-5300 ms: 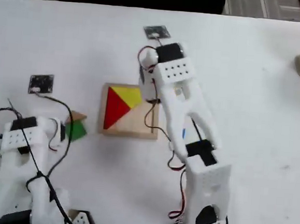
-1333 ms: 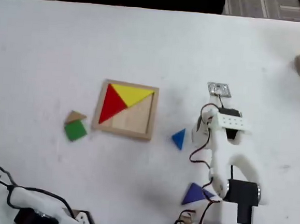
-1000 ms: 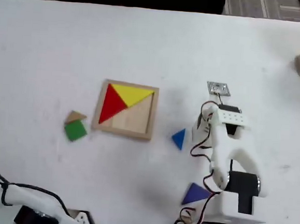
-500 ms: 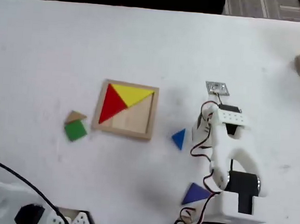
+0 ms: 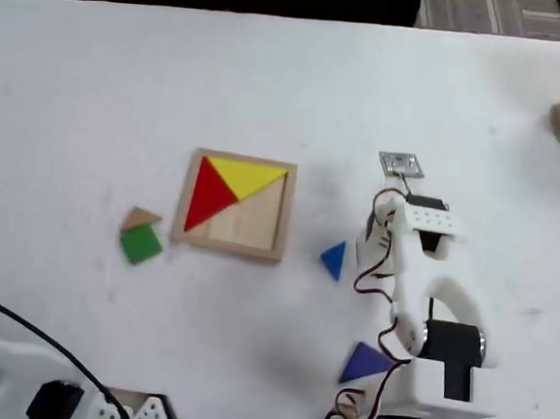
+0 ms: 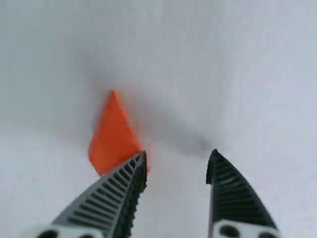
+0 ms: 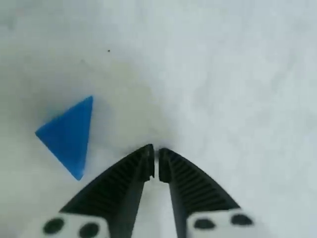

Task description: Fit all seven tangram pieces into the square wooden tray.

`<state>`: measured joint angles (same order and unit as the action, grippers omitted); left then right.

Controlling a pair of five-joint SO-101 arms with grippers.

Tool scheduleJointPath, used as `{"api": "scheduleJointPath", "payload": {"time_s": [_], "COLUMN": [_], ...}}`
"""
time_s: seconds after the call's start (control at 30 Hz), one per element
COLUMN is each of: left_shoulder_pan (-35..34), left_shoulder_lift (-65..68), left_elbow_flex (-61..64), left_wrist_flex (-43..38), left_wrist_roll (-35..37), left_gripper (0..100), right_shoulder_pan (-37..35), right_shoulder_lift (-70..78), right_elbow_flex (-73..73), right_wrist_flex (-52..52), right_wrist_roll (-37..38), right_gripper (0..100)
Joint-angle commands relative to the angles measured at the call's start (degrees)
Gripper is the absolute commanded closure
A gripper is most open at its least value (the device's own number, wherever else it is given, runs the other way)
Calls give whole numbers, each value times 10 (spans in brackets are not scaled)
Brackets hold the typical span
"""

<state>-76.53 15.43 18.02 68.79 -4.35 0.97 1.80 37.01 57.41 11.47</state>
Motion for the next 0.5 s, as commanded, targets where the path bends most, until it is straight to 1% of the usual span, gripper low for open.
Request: {"api": "scheduleJointPath", "payload": {"time_s": [0.0,0.1,0.2,0.3,0.37,0.47], "left_shoulder_pan": [-3,-3,-4,-4,-4,-5], "left_shoulder_lift": [2,-1,-4,-14,-25,-43], "left_elbow_flex": [2,-35,-77,-118,-142,-162], "left_wrist_flex": [-59,-58,-47,-6,25,69], "left_wrist_roll": [-8,-8,-12,-72,-92,-96], "left_gripper": [785,793,857,895,884,853], "right_shoulder_pan": [-11,-10,-10,-10,-10,-10], "right_shoulder_lift": [-2,-2,-2,-2,-2,-2], "right_elbow_flex": [-23,-23,-23,-23,-23,-23], "right_wrist_flex": [-8,-8,-8,-8,-8,-8], "right_wrist_roll": [7,7,7,7,7,7], "right_gripper": [954,954,954,954,954,954]}}
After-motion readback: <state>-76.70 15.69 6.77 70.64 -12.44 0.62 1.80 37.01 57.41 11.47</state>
